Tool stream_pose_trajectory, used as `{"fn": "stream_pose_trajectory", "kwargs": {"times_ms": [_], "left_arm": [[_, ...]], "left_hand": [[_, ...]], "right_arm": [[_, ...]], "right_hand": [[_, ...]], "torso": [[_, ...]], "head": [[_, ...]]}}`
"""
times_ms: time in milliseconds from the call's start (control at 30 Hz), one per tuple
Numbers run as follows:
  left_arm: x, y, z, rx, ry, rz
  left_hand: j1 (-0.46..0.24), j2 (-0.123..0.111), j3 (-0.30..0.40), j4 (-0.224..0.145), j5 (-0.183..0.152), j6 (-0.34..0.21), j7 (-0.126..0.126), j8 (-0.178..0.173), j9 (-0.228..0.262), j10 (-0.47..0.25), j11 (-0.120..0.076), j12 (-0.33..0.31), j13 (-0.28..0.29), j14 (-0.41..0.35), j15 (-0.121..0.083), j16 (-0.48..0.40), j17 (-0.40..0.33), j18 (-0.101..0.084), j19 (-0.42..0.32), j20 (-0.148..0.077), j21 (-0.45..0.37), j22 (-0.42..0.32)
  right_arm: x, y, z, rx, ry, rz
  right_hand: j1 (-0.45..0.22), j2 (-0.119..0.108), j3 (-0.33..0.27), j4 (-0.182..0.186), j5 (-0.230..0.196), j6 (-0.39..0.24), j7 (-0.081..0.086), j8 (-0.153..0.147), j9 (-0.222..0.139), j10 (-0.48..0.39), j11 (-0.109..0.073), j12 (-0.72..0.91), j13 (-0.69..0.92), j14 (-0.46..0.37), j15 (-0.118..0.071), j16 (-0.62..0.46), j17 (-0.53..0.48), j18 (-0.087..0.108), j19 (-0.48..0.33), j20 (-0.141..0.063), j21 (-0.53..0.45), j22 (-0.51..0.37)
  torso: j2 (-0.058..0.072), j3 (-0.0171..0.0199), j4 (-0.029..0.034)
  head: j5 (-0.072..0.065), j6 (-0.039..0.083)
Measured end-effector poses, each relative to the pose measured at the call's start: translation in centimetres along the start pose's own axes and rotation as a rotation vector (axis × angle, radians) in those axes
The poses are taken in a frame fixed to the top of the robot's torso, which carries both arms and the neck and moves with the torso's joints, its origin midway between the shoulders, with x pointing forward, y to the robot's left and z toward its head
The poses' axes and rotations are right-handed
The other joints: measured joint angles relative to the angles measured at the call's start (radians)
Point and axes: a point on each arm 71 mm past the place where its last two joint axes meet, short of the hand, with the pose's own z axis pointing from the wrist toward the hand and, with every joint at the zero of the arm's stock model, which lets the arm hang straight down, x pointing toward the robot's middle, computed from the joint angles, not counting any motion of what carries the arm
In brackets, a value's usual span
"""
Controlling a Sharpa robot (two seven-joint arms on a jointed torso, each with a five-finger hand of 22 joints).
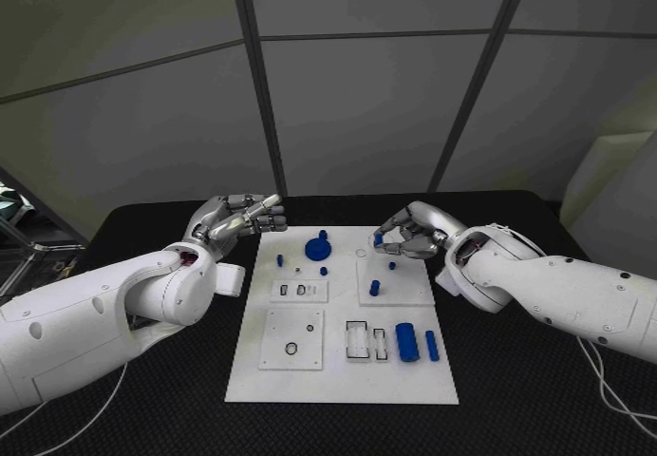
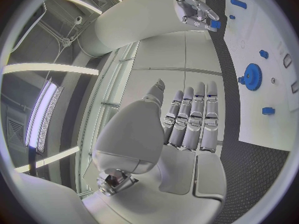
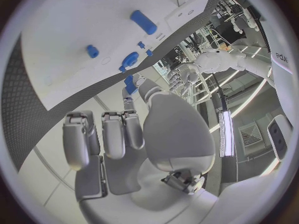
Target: Assemble the parts on the task board
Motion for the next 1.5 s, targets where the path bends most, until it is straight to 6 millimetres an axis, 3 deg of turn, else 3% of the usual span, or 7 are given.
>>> {"fn": "stream_pose_trajectory", "kwargs": {"times_ms": [233,467,800,1300,1500], "left_arm": [[0.0,0.1,0.2,-0.001,-0.002,0.000],[0.4,0.2,0.4,-0.001,0.003,-0.003],[0.6,0.3,0.5,-0.002,0.008,-0.005],[0.7,0.3,0.5,-0.002,0.011,-0.006],[0.7,0.3,0.5,-0.003,0.012,-0.007]], "left_hand": [[0.000,0.000,0.000,0.000,0.000,0.000,0.000,0.000,0.000,0.000,0.000,0.000,0.000,0.000,0.000,0.000,0.000,0.000,0.000,0.000,0.000,0.000],[0.000,0.000,0.000,0.000,0.000,0.000,0.000,0.000,0.000,0.000,0.000,0.000,0.000,0.000,0.000,0.000,0.000,0.000,0.000,0.000,0.000,0.000],[0.000,0.000,0.000,0.000,0.000,0.000,0.000,0.000,0.000,0.000,0.000,0.000,0.000,0.000,0.000,-0.004,0.000,0.000,0.000,0.000,0.000,0.000],[0.000,0.000,-0.003,-0.003,0.000,0.000,0.000,0.000,0.000,0.000,0.000,0.000,0.000,0.000,0.000,-0.004,0.001,0.000,0.000,0.000,0.000,0.000],[0.000,0.000,0.000,-0.005,0.000,0.000,0.000,0.000,0.000,0.000,0.000,0.000,0.000,0.000,0.000,-0.004,0.001,0.000,0.000,0.000,0.000,0.000]], "right_arm": [[3.2,4.9,1.6,-0.085,0.044,-0.048],[6.0,7.7,2.8,-0.125,0.072,-0.120],[8.7,8.6,3.5,-0.118,0.103,-0.198],[10.6,8.8,3.6,-0.106,0.143,-0.254],[11.3,8.8,3.5,-0.105,0.166,-0.267]], "right_hand": [[-0.001,0.001,0.000,0.000,0.000,0.000,0.000,-0.004,0.000,0.000,0.000,0.005,0.000,0.000,0.000,0.005,0.000,0.000,0.000,0.000,0.000,0.000],[-0.002,0.001,0.000,0.000,0.000,0.000,0.000,-0.007,0.000,0.000,0.000,0.005,0.000,0.000,0.000,0.005,0.000,0.000,0.000,0.000,0.000,0.000],[-0.003,0.002,0.003,-0.003,-0.004,-0.002,-0.002,-0.005,0.000,-0.004,-0.004,0.005,0.000,0.004,-0.004,0.005,0.000,0.000,-0.003,-0.003,0.000,0.000],[-0.010,0.008,0.000,-0.006,0.002,0.001,0.001,-0.006,0.000,-0.004,-0.004,0.005,0.000,0.004,-0.004,0.005,0.000,0.000,-0.003,-0.003,0.000,0.000],[-0.018,0.000,0.000,-0.006,0.003,0.001,0.001,-0.008,0.002,-0.004,-0.004,0.005,0.000,0.004,-0.004,0.005,0.000,0.000,-0.003,-0.003,0.000,0.000]], "torso": [[-0.003,-0.0006,0.0026],[-0.003,-0.0012,0.0035],[-0.002,-0.0005,0.0023],[-0.003,0.0002,0.0007],[-0.003,0.0002,0.0012]], "head": [[0.017,-0.008],[0.029,-0.013],[0.042,-0.018],[0.048,-0.031],[0.052,-0.034]]}}
